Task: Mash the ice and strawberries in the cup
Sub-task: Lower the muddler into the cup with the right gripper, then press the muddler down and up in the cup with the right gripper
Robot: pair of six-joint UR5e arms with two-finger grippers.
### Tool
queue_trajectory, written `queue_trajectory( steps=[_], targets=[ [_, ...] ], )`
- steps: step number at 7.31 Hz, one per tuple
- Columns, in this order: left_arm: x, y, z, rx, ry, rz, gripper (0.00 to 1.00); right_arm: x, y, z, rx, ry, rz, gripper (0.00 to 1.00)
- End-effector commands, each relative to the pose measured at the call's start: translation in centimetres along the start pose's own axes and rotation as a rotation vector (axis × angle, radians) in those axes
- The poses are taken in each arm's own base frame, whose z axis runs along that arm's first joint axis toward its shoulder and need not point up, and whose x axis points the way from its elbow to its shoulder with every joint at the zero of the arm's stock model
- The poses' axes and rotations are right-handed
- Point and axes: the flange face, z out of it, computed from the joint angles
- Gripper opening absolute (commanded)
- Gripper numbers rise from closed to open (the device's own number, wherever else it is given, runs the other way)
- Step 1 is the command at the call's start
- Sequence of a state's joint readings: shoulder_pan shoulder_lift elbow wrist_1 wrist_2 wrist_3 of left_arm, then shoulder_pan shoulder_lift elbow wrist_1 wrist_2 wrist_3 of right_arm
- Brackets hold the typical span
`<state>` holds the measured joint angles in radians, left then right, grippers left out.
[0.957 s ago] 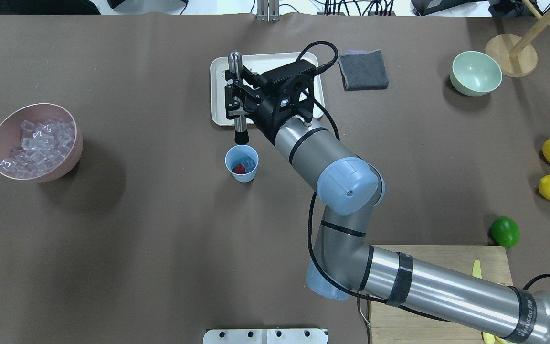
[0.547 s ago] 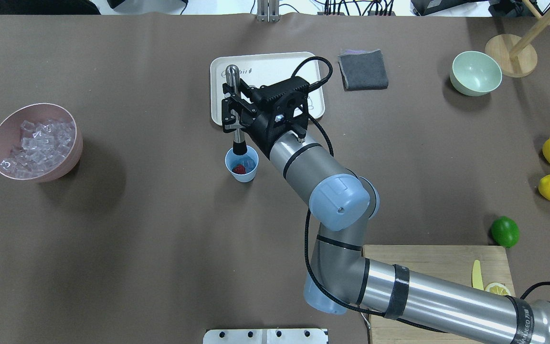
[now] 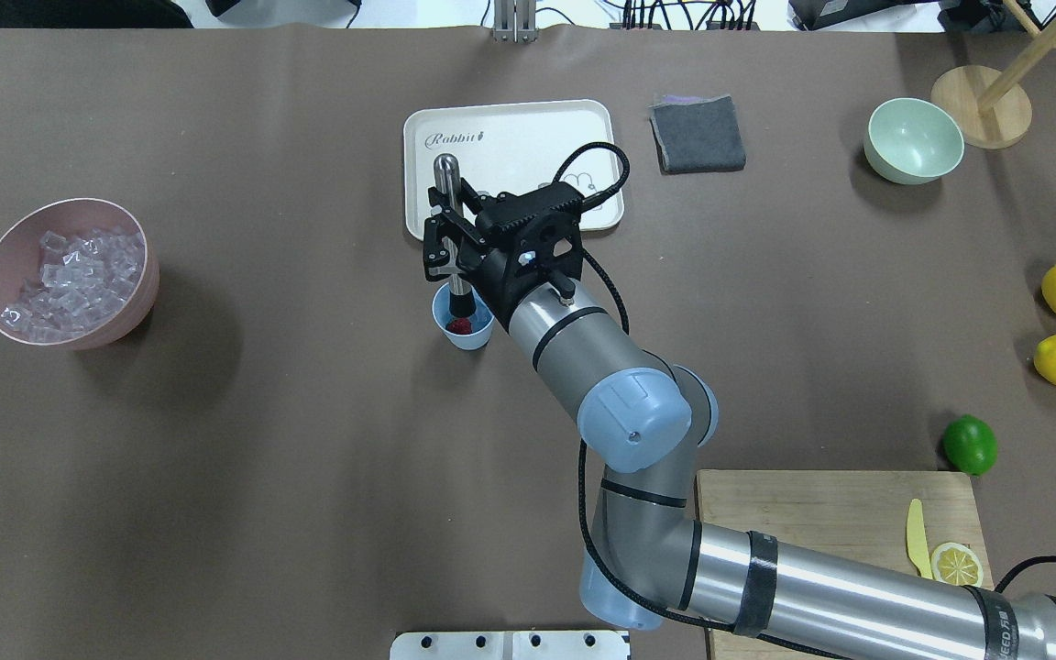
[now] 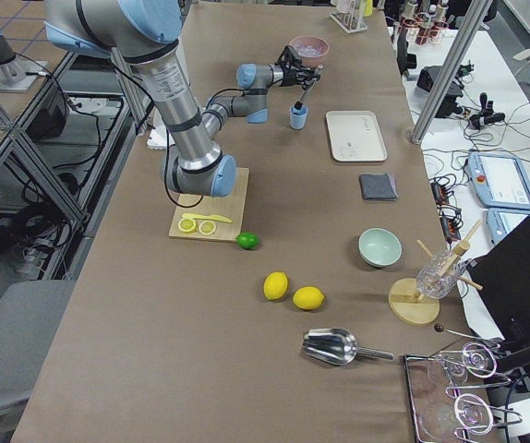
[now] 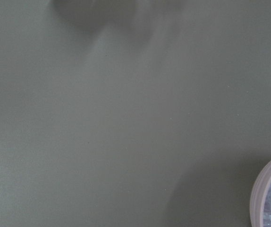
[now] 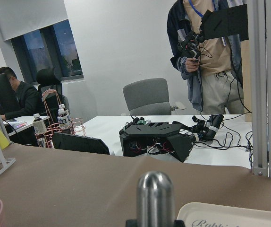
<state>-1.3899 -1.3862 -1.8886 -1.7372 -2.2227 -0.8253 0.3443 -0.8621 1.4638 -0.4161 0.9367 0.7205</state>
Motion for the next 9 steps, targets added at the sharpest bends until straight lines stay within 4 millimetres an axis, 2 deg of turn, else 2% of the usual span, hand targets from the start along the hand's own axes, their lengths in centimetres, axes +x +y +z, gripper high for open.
queue_trajectory(
  steps=[1, 3, 6, 8, 9],
  targets=[
    [-0.1, 0.0, 0.0, 0.001, -0.001, 0.0, 0.97, -0.4, 1.5, -0.6, -0.003, 0.018, -0.007, 0.0],
    [-0.3, -0.1, 0.3, -0.003, -0.006, 0.003, 0.97, -0.3, 3.4, -0.8, -0.024, 0.027, -0.02, 0.0],
    [-0.6, -0.4, 0.9, 0.004, 0.002, 0.011, 0.97, -0.1, 4.0, -0.5, -0.032, 0.033, -0.028, 0.0],
    [-0.7, -0.4, 0.9, 0.003, 0.001, 0.012, 0.97, -0.9, 2.7, -0.7, -0.014, 0.018, -0.011, 0.0],
    [-0.7, -0.4, 0.9, 0.003, 0.001, 0.012, 0.97, -1.4, 1.0, -0.8, 0.009, 0.007, 0.001, 0.0]
  ],
)
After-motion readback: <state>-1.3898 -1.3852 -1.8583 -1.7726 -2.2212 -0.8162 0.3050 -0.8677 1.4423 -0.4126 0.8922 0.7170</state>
